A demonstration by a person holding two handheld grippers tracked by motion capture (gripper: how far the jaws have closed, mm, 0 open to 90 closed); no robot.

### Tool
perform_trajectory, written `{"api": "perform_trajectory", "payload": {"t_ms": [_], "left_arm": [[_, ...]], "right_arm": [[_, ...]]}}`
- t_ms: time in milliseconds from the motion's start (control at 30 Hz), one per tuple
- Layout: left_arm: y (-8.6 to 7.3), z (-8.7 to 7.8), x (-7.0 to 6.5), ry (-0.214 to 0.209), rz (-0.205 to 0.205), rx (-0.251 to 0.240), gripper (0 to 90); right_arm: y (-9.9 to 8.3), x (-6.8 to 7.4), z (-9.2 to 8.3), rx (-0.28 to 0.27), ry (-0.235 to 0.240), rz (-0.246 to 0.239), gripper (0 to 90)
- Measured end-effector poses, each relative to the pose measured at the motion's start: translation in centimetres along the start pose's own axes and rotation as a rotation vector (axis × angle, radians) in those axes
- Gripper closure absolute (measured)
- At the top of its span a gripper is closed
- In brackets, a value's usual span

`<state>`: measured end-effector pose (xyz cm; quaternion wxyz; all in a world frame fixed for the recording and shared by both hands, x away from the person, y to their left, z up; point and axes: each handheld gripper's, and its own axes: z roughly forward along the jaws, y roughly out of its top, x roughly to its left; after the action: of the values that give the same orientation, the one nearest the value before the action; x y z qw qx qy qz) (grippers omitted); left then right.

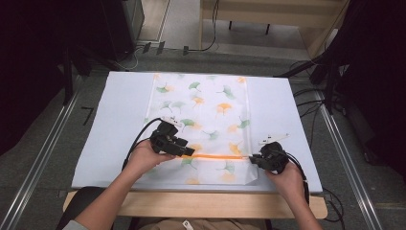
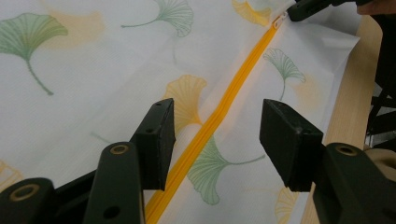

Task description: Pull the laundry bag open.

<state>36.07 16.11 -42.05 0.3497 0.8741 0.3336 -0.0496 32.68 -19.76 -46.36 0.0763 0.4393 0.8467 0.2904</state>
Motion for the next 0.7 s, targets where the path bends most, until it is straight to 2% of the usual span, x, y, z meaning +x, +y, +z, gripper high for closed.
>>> {"api": "perform_trajectory", "payload": {"t_ms": [67,133,200,267,333,500,533,600,700], "left_arm": [[0.1,0.2,-0.3,-0.009,-0.006,-0.003,49.6],[0.3,0.4,-0.6,-0.056,-0.027,-0.02,54.2],[0.4,0.4,-0.8,-0.056,-0.013,-0.031,60.1],[0.4,0.5,-0.9,-0.063,-0.01,-0.034,62.1],[0.5,0.8,-1.3,-0.052,0.01,-0.033,63.5],[0.8,1.5,-1.7,-0.057,0.018,-0.027,63.6],[0.9,1.7,-1.8,-0.06,0.015,-0.026,63.6],[1.1,2.1,-2.2,-0.092,0.008,-0.015,63.6],[1.4,2.7,-3.1,-0.088,0.048,0.005,63.3]], "right_arm": [[0.1,-0.3,-0.1,0.002,0.029,0.028,84.9],[0.0,-0.5,-0.2,-0.006,0.04,0.027,84.9],[0.1,-0.6,-0.5,-0.023,0.041,0.023,85.0],[0.1,-0.5,-0.7,-0.03,0.045,0.027,85.0],[0.2,-0.7,-1.2,-0.051,0.055,0.033,84.8],[0.3,-0.7,-1.4,-0.065,0.064,0.037,85.0],[0.3,-0.7,-1.4,-0.065,0.064,0.037,85.0],[0.3,-0.7,-1.5,-0.071,0.064,0.037,85.0],[0.3,-0.7,-1.7,-0.078,0.065,0.035,85.0]]}}
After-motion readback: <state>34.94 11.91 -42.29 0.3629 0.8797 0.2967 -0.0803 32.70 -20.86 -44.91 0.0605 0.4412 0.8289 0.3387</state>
